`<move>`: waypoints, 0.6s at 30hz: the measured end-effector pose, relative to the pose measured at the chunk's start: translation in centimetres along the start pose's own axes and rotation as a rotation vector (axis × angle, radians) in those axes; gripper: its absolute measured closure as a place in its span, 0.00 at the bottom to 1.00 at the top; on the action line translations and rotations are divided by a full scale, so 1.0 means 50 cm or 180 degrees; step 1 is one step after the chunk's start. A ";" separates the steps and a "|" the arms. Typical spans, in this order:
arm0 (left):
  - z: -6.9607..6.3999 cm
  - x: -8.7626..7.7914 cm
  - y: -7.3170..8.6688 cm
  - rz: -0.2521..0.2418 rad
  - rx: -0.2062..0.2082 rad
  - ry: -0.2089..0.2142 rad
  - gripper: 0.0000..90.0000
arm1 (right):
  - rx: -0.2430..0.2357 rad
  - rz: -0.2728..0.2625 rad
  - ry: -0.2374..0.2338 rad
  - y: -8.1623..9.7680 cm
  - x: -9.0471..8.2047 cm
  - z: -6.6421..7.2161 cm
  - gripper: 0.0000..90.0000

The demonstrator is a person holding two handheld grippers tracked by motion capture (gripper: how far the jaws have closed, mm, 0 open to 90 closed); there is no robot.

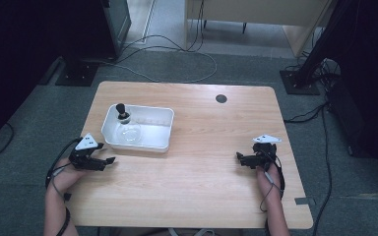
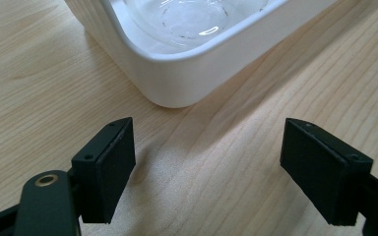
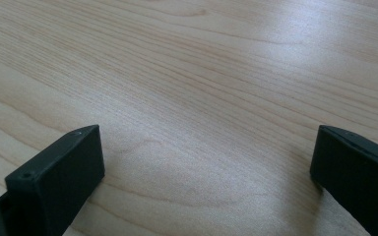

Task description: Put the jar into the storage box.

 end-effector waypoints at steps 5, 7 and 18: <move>0.003 0.008 0.000 -0.0005 -0.0032 -0.0038 0.24 | 0.0000 0.0000 0.0000 0.000 0.000 0.000 0.00; 0.005 0.011 -0.001 -0.0009 -0.0048 -0.0051 0.23 | 0.0000 0.0001 0.0000 0.000 0.000 0.000 0.00; 0.015 0.019 -0.004 -0.0094 -0.0211 -0.0037 0.23 | 0.0000 0.0000 0.0000 0.000 0.000 0.000 0.00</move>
Point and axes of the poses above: each handheld gripper's, and its own axes: x roughly forward along the jaws, y roughly out of its underside, z roughly to its left, the point moved 6 cm from there along x, roughly forward along the jaws, and after that the axes turned 11 degrees about z, right-handed, at the moved point
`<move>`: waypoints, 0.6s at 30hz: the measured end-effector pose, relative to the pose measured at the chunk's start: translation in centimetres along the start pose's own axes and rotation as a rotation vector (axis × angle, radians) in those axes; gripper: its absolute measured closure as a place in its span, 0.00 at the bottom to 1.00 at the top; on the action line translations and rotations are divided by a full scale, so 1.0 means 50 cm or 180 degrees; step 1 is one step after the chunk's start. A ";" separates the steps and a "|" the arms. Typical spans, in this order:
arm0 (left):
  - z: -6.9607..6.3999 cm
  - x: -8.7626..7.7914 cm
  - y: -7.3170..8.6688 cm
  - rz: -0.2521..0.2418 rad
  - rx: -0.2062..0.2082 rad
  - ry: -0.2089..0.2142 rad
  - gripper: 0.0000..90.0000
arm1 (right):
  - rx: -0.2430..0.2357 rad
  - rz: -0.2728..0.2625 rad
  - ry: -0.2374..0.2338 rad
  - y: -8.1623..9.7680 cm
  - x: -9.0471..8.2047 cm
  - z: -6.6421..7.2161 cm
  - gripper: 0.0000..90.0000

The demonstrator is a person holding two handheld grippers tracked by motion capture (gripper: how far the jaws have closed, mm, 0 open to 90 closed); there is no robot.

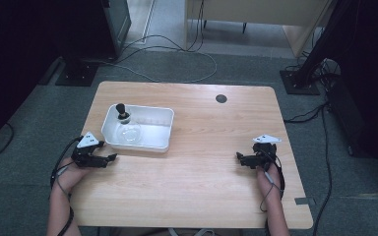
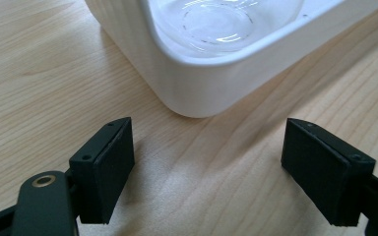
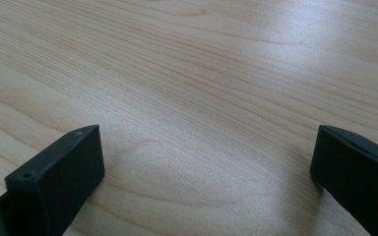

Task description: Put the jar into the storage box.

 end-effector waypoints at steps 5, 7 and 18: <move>0.002 0.000 0.000 -0.0009 -0.0017 0.0021 0.23 | 0.0000 0.0001 0.0001 0.000 0.000 0.000 0.00; 0.001 0.000 -0.001 -0.0006 -0.0006 0.0008 0.23 | 0.0000 0.0001 0.0001 0.000 0.000 0.000 0.00; -0.002 0.007 0.000 0.0103 0.0053 0.0030 0.05 | 0.0000 0.0000 0.0000 0.000 0.000 0.000 0.00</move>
Point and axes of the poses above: each handheld gripper's, and its own axes: x roughly forward along the jaws, y roughly out of its underside, z roughly to its left, the point moved 6 cm from there along x, roughly forward along the jaws, and after that the axes turned 11 degrees about z, right-handed, at the moved point
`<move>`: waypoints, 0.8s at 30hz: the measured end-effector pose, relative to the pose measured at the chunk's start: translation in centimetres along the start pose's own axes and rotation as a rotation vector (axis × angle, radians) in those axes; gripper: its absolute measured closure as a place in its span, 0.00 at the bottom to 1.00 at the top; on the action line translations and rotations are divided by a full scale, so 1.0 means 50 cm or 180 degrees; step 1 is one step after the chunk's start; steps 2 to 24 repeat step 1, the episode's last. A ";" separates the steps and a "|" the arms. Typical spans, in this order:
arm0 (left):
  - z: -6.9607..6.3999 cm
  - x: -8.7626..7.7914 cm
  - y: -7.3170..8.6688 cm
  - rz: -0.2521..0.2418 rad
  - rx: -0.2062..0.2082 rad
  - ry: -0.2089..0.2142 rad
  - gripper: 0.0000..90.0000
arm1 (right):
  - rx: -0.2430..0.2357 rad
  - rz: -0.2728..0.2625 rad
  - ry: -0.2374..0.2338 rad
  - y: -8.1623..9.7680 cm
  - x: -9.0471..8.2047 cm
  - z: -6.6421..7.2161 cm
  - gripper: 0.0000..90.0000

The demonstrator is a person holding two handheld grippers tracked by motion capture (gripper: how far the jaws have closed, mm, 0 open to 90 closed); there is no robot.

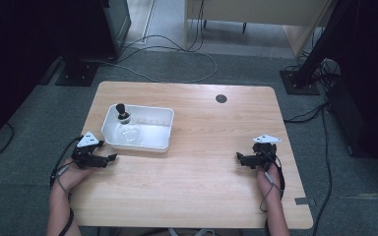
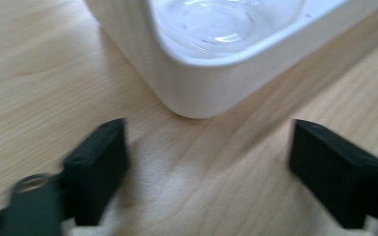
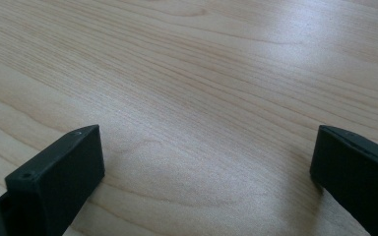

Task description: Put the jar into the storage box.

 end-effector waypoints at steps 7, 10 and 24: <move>0.000 0.000 0.000 0.0002 0.0000 0.0001 0.05 | 0.0000 0.0000 0.0000 0.000 0.000 0.000 0.00; 0.000 0.000 0.000 0.0002 0.0000 0.0001 0.05 | 0.0000 0.0000 0.0000 0.000 0.000 0.000 0.00; 0.000 0.000 0.000 0.0002 0.0000 0.0001 0.05 | 0.0000 0.0000 0.0000 0.000 0.000 0.000 0.00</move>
Point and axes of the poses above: each handheld gripper's, and its own axes: x roughly forward along the jaws, y roughly out of its underside, z roughly to its left, the point moved 6 cm from there along x, roughly forward along the jaws, and after that the axes turned 11 degrees about z, right-handed, at the moved point
